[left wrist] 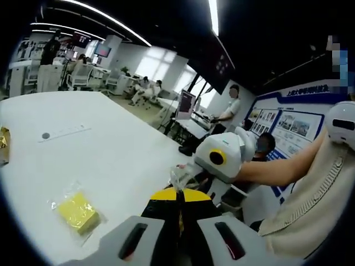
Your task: Compare the silicone blocks by pressing each to a similar depth, holding the contact briefly, and releasing to observe deformation and rebound differences across the visible hardness samples.
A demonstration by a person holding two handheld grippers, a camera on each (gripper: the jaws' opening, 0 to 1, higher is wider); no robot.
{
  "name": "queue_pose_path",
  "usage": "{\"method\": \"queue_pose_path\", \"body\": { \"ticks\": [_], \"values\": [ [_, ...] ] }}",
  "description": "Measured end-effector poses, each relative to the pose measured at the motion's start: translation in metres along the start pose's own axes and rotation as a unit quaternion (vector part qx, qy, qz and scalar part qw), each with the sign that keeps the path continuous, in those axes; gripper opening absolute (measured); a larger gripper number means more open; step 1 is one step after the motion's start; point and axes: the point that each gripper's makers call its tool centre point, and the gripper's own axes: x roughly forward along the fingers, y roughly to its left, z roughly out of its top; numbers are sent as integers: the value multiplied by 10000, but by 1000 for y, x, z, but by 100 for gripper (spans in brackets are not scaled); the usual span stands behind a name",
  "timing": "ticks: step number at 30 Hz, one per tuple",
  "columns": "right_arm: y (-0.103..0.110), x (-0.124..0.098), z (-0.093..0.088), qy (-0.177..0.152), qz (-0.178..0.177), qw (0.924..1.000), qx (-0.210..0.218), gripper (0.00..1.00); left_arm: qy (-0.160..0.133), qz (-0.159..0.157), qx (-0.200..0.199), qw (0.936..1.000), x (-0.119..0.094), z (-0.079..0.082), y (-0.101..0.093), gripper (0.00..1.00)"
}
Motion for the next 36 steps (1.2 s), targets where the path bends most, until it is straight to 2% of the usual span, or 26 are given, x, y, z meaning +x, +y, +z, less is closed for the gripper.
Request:
{"method": "queue_pose_path", "body": {
  "ticks": [3,18,25,29,32,36],
  "values": [
    [-4,1,2,-31,-70,9999,-120,21,-36,40,0,10000,-1,1,2,0],
    [-2,2,-2,68,43,9999,-63,27,-26,77,-216,9997,-1,-3,4,0],
    [-5,0,0,-57,-33,9999,77,32,31,65,-214,9997,1,-5,5,0],
    [-9,-3,-3,-72,-145,9997,167,39,58,37,-257,9996,4,-7,5,0],
    [-10,-6,-7,-65,-219,9994,278,50,54,8,-299,9995,6,-7,5,0],
    [-13,-16,-13,-134,-402,9983,398,53,86,-5,-343,9994,12,-11,6,0]
  ]
}}
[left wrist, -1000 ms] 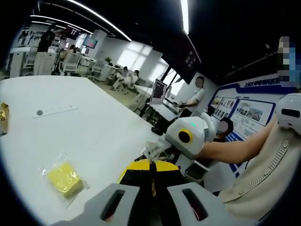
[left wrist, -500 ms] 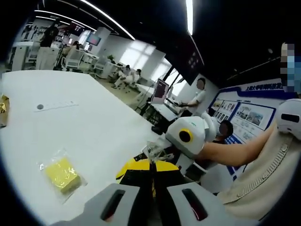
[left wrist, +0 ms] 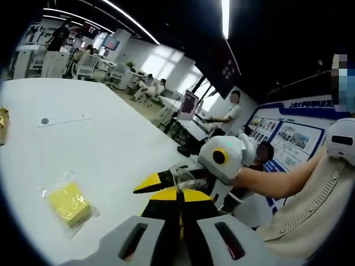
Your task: Compare the silicone blocks by pressing each to a similar depth, holding the contact briefly, and releasing to observe deformation and rebound differences across the visible hardness samples.
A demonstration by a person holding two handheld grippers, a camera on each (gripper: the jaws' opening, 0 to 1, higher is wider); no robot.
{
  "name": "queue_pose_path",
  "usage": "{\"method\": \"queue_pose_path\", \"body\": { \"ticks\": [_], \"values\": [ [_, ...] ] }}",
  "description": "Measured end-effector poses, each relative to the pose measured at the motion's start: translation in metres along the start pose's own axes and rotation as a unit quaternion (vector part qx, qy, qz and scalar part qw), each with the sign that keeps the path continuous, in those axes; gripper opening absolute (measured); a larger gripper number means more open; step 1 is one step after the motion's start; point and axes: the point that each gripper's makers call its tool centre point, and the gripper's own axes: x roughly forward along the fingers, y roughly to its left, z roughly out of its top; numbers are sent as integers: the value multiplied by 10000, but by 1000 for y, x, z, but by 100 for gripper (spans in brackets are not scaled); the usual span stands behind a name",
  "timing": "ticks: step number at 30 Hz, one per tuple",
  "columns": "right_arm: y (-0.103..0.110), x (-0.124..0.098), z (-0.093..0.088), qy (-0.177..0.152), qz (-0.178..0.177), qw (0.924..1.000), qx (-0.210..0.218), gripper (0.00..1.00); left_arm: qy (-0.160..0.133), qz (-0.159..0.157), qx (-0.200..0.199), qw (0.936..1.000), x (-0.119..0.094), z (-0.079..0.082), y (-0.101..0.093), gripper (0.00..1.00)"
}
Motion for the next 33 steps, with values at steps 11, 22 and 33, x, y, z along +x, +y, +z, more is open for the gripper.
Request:
{"method": "queue_pose_path", "body": {
  "ticks": [11,22,33],
  "values": [
    [-18,-62,-21,-564,-985,9893,917,75,-54,107,-352,9993,22,-11,15,0],
    [-25,-135,-86,-684,-1955,9594,1914,79,-314,283,-652,9970,74,-15,41,0],
    [-12,-151,-121,-546,-2266,9379,2570,80,-826,256,-1296,9878,133,-4,72,0]
  ]
}}
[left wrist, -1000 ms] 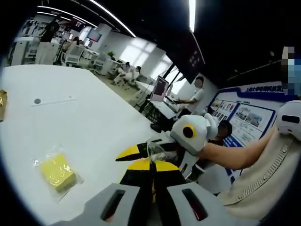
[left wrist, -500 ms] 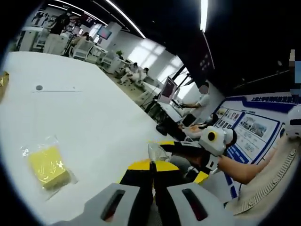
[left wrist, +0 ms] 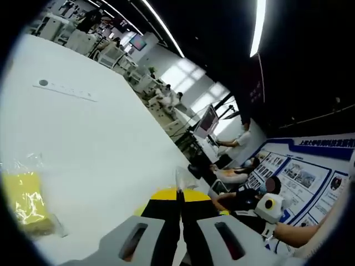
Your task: Compare the silicone blocks by pressing each to a similar depth, holding the contact briefly, and releasing to observe deformation and rebound differences across the visible hardness samples.
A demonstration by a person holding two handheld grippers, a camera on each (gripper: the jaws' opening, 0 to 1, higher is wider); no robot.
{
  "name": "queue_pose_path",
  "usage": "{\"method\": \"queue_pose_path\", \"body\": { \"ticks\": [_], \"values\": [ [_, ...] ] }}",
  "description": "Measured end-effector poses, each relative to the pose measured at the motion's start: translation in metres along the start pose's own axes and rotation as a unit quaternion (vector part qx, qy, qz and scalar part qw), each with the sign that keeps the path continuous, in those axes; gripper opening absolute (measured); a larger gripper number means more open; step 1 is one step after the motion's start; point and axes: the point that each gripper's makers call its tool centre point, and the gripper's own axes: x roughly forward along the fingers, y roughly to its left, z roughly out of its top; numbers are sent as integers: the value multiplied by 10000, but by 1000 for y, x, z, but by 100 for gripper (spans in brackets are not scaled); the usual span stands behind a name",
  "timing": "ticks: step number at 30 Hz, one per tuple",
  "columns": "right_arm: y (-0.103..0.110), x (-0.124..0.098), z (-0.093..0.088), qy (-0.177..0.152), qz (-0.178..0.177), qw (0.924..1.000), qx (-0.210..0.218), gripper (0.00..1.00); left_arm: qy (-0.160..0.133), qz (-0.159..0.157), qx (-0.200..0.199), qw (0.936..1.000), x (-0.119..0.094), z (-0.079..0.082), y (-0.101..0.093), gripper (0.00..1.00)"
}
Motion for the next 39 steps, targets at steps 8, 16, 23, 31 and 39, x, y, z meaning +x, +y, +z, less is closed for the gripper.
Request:
{"method": "queue_pose_path", "body": {
  "ticks": [8,16,23,31,39],
  "values": [
    [-13,0,5,25,-96,9999,108,79,-401,798,-173,9959,15,11,49,0],
    [-12,4,13,34,-59,10000,61,78,-770,1445,-528,9851,25,23,98,0],
    [-15,4,10,151,-50,9998,101,77,-868,1876,-634,9764,37,22,130,0],
    [-22,6,8,115,-104,9995,266,73,-496,2291,-283,9717,40,14,158,0],
    [-20,11,9,61,-57,9994,343,74,-253,2370,275,9708,39,14,164,0]
  ]
}}
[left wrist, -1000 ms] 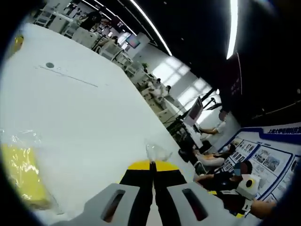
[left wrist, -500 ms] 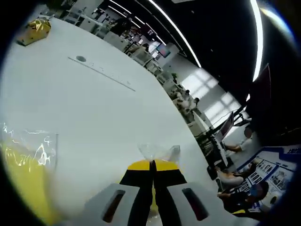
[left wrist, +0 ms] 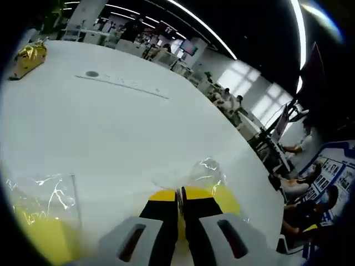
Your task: Compare the silicone blocks by pressing each to a similar depth, holding the contact briefly, and releasing to observe deformation and rebound differences across the visible hardness samples.
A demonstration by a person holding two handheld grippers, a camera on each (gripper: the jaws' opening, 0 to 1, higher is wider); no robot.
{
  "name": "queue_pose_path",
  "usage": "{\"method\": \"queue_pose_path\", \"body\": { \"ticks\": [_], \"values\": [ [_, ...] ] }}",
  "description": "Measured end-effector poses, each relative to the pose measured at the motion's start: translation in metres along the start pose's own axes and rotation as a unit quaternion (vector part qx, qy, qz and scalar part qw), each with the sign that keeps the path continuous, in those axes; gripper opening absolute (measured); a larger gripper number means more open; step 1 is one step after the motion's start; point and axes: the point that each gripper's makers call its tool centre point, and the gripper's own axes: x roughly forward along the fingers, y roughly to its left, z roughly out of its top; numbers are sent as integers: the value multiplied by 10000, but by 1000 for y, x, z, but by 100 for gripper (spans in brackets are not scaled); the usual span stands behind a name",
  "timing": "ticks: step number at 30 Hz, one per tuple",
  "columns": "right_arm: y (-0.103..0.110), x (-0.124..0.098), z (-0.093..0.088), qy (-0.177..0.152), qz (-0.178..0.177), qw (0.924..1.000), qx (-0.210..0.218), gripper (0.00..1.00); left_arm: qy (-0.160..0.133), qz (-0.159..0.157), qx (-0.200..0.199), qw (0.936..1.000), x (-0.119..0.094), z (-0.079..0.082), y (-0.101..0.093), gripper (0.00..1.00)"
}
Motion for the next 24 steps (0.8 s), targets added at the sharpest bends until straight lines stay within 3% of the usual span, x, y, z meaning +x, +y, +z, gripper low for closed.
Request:
{"method": "queue_pose_path", "body": {
  "ticks": [6,10,15,18,24],
  "values": [
    [5,1,-3,60,58,10000,-23,74,60,-43,130,9999,-5,2,2,8],
    [9,0,-6,162,65,9998,88,74,161,-71,648,9977,-15,3,3,15],
    [17,0,-10,149,73,9998,51,72,315,-25,1379,9899,-37,1,2,26],
    [26,1,-10,136,168,9998,56,72,374,-22,1927,9805,-54,-2,-3,29],
    [38,5,-5,33,226,9997,-74,70,530,34,2354,9704,-84,-10,-6,38]
  ]
}}
